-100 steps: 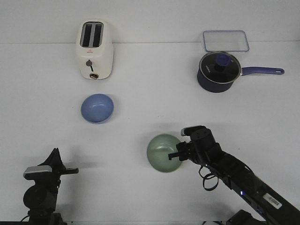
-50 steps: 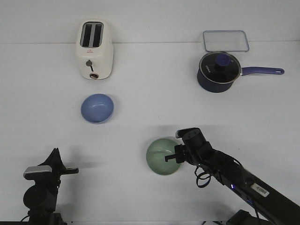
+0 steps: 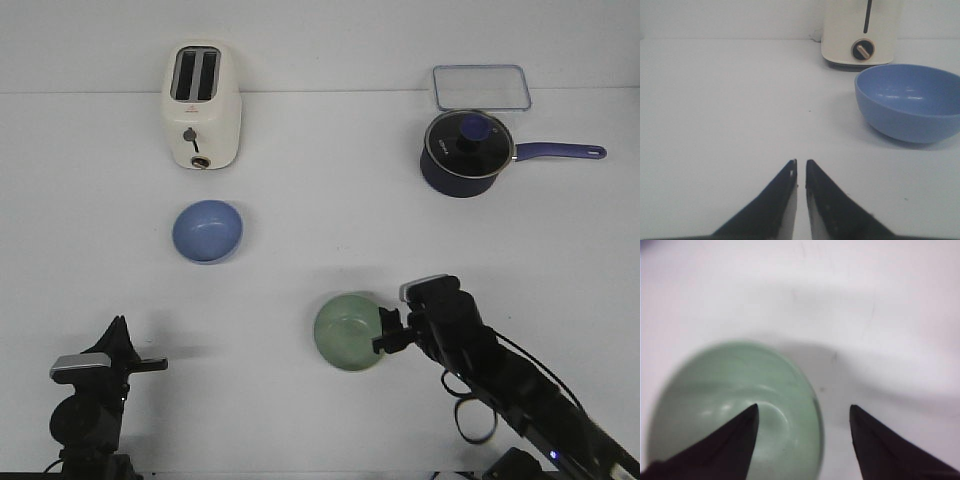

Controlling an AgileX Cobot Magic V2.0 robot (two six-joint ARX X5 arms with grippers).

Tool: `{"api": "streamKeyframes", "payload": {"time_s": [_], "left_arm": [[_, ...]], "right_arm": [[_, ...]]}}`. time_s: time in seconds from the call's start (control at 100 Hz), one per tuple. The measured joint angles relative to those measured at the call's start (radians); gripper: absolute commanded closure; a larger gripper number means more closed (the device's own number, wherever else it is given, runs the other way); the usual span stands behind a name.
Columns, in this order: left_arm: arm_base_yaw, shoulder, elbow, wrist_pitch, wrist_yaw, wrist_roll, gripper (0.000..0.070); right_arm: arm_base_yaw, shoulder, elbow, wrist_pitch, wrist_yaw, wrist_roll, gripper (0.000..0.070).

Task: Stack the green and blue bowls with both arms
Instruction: 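Release the green bowl and withdraw the right gripper, then reach the left gripper to the light blue bowl and grip its rim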

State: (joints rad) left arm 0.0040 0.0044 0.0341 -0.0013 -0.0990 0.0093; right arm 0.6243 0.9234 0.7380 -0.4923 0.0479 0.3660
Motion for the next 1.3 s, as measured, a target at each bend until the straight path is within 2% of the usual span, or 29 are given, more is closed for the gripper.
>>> {"api": "streamKeyframes", "payload": {"time_s": [0.08,0.16,0.25,0.43,0.66,0.75,0.9,1.09,1.18,1.3], "left_arm": [[0.000,0.000,0.000,0.000,0.000,0.000,0.0685],[0.000,0.000,0.000,0.000,0.000,0.000,0.0685],[0.000,0.000,0.000,0.004,0.000,0.015,0.0685],[0.000,0.000,0.000,0.098,0.000,0.104,0.0685],[0.000,0.000,0.000,0.104,0.000,0.109,0.0685],[0.000,0.000,0.000,0.103,0.000,0.043,0.0685],[0.000,0.000,0.000,0.100,0.000,-0.161,0.0688],[0.000,0.000,0.004,0.145,0.023,-0.369,0.0688],[0.000,0.026,0.056,0.093,0.072,-0.420,0.0688],[0.000,0.145,0.232,0.032,0.076,-0.450,0.0687]], "right_arm": [[0.051,-0.134,-0.002,-0.058,0.087,-0.019,0.0326],[0.112,-0.280,-0.028,-0.058,0.164,-0.027,0.0326],[0.170,-0.433,-0.083,-0.061,0.208,-0.030,0.0326],[0.209,-0.575,-0.129,-0.130,0.216,-0.030,0.0326],[0.209,-0.594,-0.129,-0.139,0.216,-0.030,0.0326],[0.209,-0.594,-0.129,-0.140,0.215,-0.030,0.0326],[0.209,-0.594,-0.129,-0.147,0.215,-0.030,0.0326],[0.209,-0.594,-0.129,-0.148,0.218,-0.030,0.0326],[0.209,-0.594,-0.129,-0.147,0.219,-0.030,0.0326],[0.209,-0.594,-0.129,-0.147,0.232,-0.030,0.0326]]}}
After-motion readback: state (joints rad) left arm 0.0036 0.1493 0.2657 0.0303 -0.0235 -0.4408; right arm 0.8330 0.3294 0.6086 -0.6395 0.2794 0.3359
